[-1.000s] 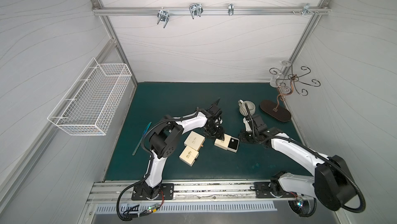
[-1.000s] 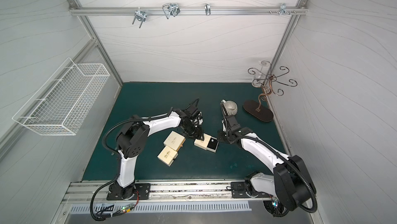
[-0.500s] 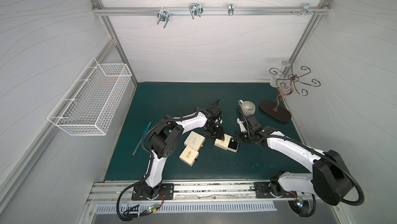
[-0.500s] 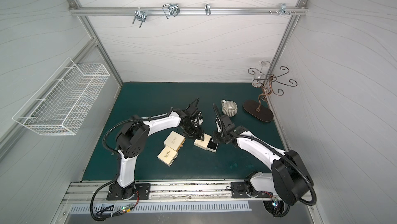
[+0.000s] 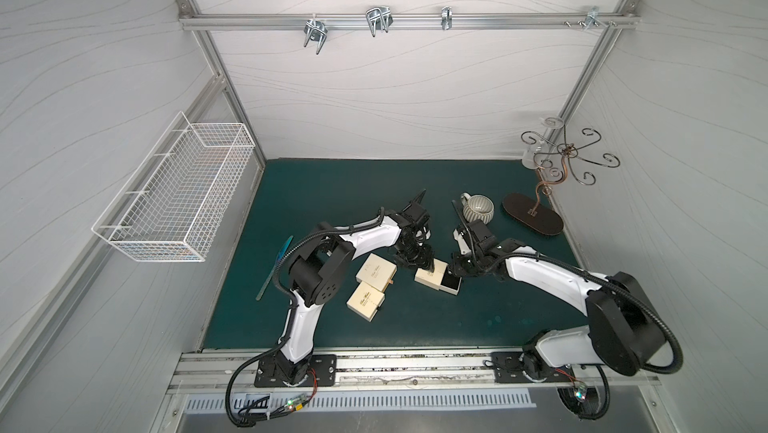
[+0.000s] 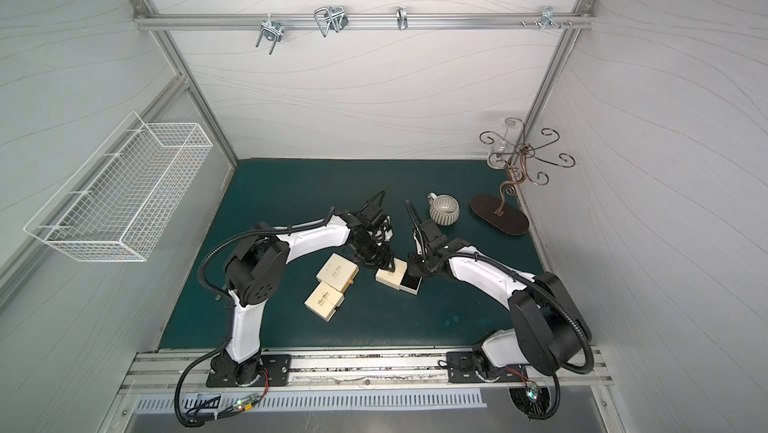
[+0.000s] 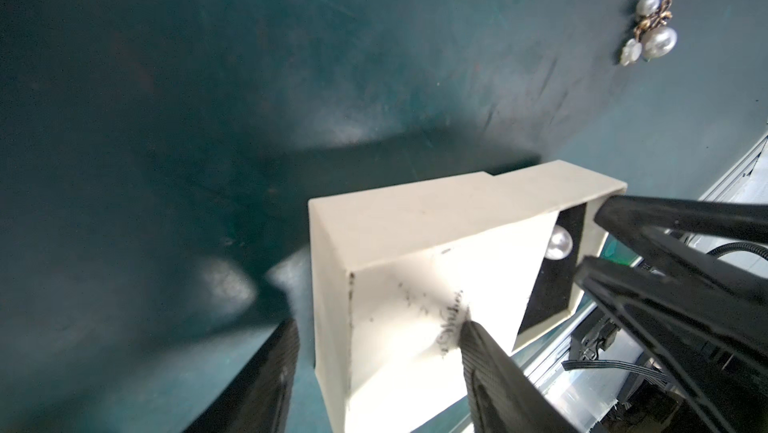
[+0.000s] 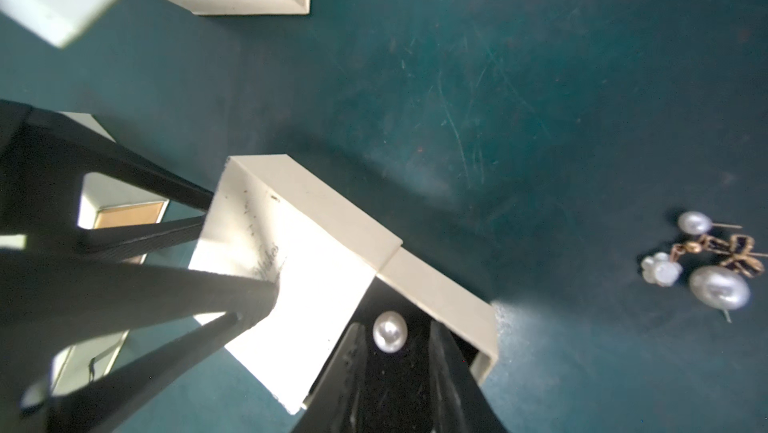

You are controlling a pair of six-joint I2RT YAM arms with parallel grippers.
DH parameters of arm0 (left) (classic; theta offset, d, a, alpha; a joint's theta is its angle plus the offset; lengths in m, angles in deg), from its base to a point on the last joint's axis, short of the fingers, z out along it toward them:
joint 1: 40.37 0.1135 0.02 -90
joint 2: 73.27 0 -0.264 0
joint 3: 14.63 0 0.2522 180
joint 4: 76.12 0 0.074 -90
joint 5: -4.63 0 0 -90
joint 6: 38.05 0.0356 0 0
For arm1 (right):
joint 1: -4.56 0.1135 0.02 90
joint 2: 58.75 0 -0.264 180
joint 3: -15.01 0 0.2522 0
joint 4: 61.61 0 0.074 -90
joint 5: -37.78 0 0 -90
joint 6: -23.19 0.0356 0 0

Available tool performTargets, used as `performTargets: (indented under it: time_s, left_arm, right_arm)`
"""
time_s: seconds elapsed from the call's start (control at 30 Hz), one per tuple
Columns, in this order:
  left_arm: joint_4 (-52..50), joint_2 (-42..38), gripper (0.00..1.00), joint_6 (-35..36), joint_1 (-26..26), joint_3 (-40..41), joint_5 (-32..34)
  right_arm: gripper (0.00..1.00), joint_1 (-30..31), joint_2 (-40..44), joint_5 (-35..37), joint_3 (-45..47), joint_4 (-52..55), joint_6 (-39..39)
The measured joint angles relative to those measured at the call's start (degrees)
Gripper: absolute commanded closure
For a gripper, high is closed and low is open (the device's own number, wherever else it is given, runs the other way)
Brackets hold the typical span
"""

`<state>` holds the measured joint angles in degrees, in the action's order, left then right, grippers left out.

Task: Take out the earrings from the drawer-style jewelry box
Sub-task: Pick up the earring from the drawer.

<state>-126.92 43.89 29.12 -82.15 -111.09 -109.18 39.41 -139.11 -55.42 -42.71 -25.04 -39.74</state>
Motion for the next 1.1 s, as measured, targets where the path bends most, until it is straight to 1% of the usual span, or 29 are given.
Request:
performTargets:
  time_s: [0.4, 1.1]
  left_arm:
    - [0.0, 0.0, 0.36, 0.0, 0.0, 0.0, 0.0]
    - [0.0, 0.0, 0.36, 0.1, 0.0, 0.0, 0.0]
  right_arm:
    - [0.72, 0.1, -2.0, 0.0, -1.1, 0.3, -0.2]
    - [0.72, 0.8, -1.7, 0.7, -0.7, 0.3, -0.2]
